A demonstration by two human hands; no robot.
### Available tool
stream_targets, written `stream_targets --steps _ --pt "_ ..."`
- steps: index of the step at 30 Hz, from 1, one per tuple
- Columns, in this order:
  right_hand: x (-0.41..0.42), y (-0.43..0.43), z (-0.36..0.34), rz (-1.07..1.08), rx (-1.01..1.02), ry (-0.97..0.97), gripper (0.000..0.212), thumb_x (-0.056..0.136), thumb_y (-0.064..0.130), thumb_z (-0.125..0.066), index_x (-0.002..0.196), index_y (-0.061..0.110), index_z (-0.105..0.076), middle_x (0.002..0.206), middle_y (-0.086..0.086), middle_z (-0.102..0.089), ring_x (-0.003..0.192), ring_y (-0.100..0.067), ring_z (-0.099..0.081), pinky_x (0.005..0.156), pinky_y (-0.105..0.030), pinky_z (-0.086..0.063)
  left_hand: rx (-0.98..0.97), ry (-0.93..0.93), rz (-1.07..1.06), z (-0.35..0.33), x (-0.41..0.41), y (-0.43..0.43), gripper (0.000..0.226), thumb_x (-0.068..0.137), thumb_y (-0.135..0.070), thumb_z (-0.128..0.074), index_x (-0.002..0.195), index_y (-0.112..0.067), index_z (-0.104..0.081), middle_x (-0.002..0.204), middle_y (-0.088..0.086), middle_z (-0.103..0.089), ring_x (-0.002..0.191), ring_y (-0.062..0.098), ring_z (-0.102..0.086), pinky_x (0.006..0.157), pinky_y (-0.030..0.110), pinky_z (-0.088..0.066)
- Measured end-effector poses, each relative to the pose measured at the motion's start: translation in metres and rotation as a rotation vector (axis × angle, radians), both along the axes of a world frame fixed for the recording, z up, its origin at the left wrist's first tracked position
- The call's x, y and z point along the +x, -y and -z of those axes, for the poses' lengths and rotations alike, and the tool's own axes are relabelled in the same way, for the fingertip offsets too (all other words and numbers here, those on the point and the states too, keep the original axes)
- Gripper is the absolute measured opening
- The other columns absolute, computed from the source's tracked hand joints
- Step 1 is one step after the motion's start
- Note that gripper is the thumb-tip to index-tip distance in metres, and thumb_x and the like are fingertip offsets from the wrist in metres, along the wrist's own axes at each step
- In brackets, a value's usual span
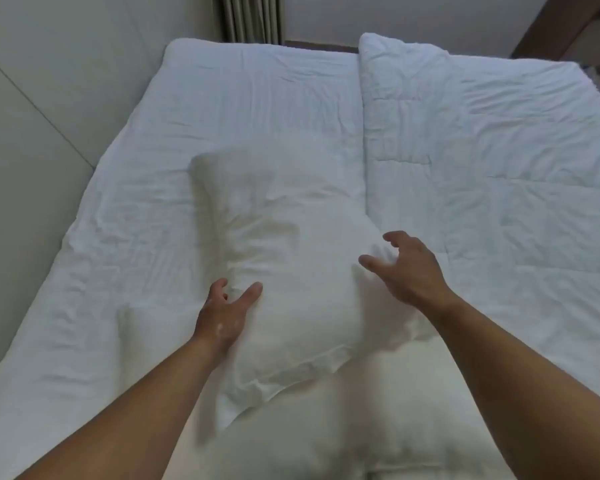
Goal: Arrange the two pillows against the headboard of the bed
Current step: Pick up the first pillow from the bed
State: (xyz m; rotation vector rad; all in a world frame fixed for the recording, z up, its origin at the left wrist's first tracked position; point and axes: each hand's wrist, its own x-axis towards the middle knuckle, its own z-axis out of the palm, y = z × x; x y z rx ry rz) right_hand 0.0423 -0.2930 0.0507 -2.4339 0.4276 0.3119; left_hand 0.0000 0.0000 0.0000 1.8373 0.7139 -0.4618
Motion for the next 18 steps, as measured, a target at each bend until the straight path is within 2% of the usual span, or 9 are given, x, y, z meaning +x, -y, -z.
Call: stream_targets --steps 2,4,7,10,14,16,18 --pt "0.021 0.007 0.013 -0.035 -0.005 -0.096 0.090 0.083 0.063 -0.075 0.157 0.023 -0.043 0.157 -0.009 -0.049 0.142 -0.029 -0.049 0.111 -0.044 -0.041 -0.025 0.003 -0.037 0.012 0.016 0.003 0.107 0.073 -0.070 -0.075 0.160 -0.026 -0.031 0.155 0.010 -0.049 0.131 0.033 -0.057 0.111 0.046 -0.046" --pt "0.039 0.012 0.025 -0.034 0.051 -0.199 0.100 0.079 0.070 -0.075 0.161 0.027 -0.037 0.158 -0.008 -0.046 0.142 -0.030 -0.049 0.109 -0.042 -0.040 -0.053 -0.004 -0.071 0.022 0.030 0.005 0.103 0.078 -0.065 -0.077 0.161 -0.025 -0.030 0.155 0.009 -0.049 0.128 0.031 -0.058 0.108 0.043 -0.048" --pt "0.064 0.021 0.048 -0.012 0.139 -0.246 0.113 0.070 0.075 -0.079 0.163 0.029 -0.034 0.156 -0.003 -0.052 0.137 -0.028 -0.054 0.105 -0.040 -0.043 -0.078 -0.028 -0.121 0.041 0.047 0.004 0.112 0.073 -0.065 -0.080 0.163 -0.025 -0.027 0.161 0.004 -0.044 0.134 0.029 -0.056 0.110 0.043 -0.048" --pt "0.077 0.025 0.066 -0.010 0.204 -0.299 0.109 0.067 0.072 -0.084 0.158 0.030 -0.039 0.142 0.007 -0.059 0.123 -0.024 -0.059 0.100 -0.037 -0.044 -0.120 -0.055 -0.147 0.060 0.054 0.004 0.129 0.061 -0.071 -0.084 0.165 -0.028 -0.020 0.165 -0.001 -0.039 0.141 0.028 -0.051 0.112 0.042 -0.045" --pt "0.078 0.027 0.092 -0.018 0.240 -0.318 0.117 0.056 0.074 -0.088 0.157 0.039 -0.040 0.145 0.010 -0.061 0.127 -0.021 -0.061 0.111 -0.041 -0.047 -0.140 -0.033 -0.151 0.077 0.054 0.013 0.142 0.041 -0.079 -0.087 0.161 -0.032 -0.029 0.149 -0.007 -0.057 0.128 0.021 -0.063 0.110 0.042 -0.050" --pt "0.076 0.024 0.098 -0.014 0.285 -0.299 0.113 0.057 0.068 -0.091 0.155 0.042 -0.043 0.141 0.015 -0.062 0.127 -0.018 -0.061 0.111 -0.039 -0.046 -0.173 -0.017 -0.169 0.083 0.051 0.014 0.137 0.038 -0.075 -0.091 0.157 -0.032 -0.038 0.139 -0.009 -0.065 0.121 0.018 -0.067 0.108 0.042 -0.052" --pt "0.073 0.020 0.098 -0.014 0.321 -0.256 0.108 0.055 0.065 -0.093 0.151 0.042 -0.049 0.136 0.017 -0.066 0.125 -0.016 -0.064 0.112 -0.041 -0.048 -0.194 0.010 -0.183 0.082 0.047 0.015 0.114 0.047 -0.063 -0.095 0.147 -0.031 -0.050 0.128 -0.010 -0.071 0.114 0.015 -0.070 0.105 0.039 -0.054"
